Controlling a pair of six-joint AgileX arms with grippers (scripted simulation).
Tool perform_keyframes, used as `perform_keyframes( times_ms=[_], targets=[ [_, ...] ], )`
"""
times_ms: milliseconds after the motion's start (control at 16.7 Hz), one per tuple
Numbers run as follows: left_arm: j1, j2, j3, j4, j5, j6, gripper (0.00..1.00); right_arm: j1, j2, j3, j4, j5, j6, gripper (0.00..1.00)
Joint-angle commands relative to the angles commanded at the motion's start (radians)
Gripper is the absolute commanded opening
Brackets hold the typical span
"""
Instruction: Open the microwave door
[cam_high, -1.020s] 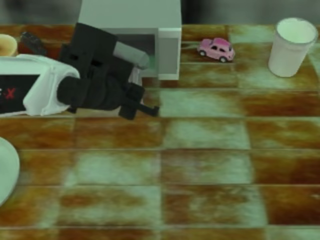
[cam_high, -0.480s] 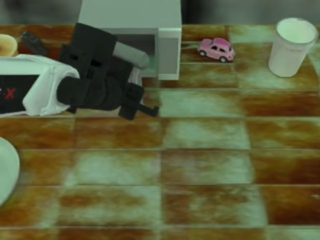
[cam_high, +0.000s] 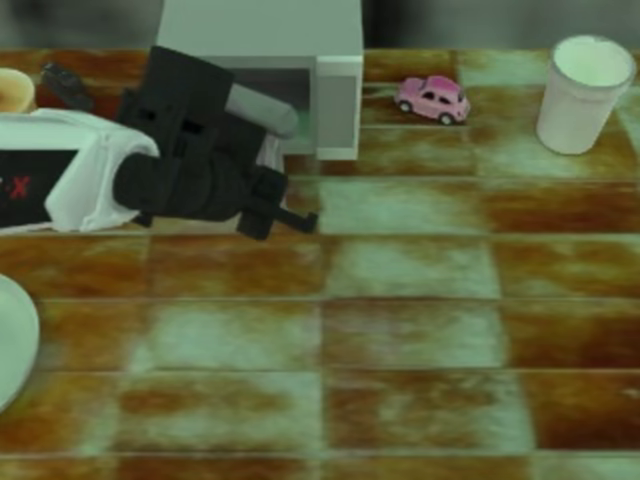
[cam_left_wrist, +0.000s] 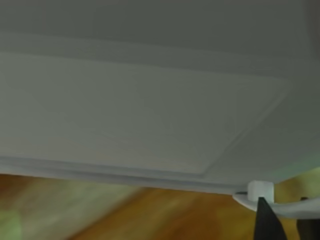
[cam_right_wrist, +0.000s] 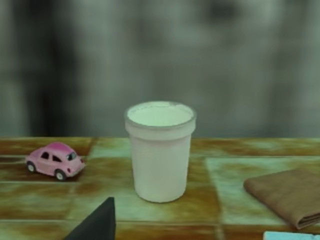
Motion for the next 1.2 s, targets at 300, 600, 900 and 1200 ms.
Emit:
perform_keyframes(
  times_ms=[300,600,900,1200],
  targets=[
    [0.027,-0.019,-0.018,-0.001,0.032,0.052,0.0,0.0,0.0,0.0,0.0,0.0,0.0,1.0],
    [0.031,-0.02,-0.022,-0.002,0.036,0.059,0.0,0.0,0.0,0.0,0.0,0.0,0.0,1.0],
    [0.031,-0.02,-0.022,-0.002,0.036,0.059,0.0,0.0,0.0,0.0,0.0,0.0,0.0,1.0],
    [0.031,-0.02,-0.022,-0.002,0.036,0.059,0.0,0.0,0.0,0.0,0.0,0.0,0.0,1.0]
  ],
)
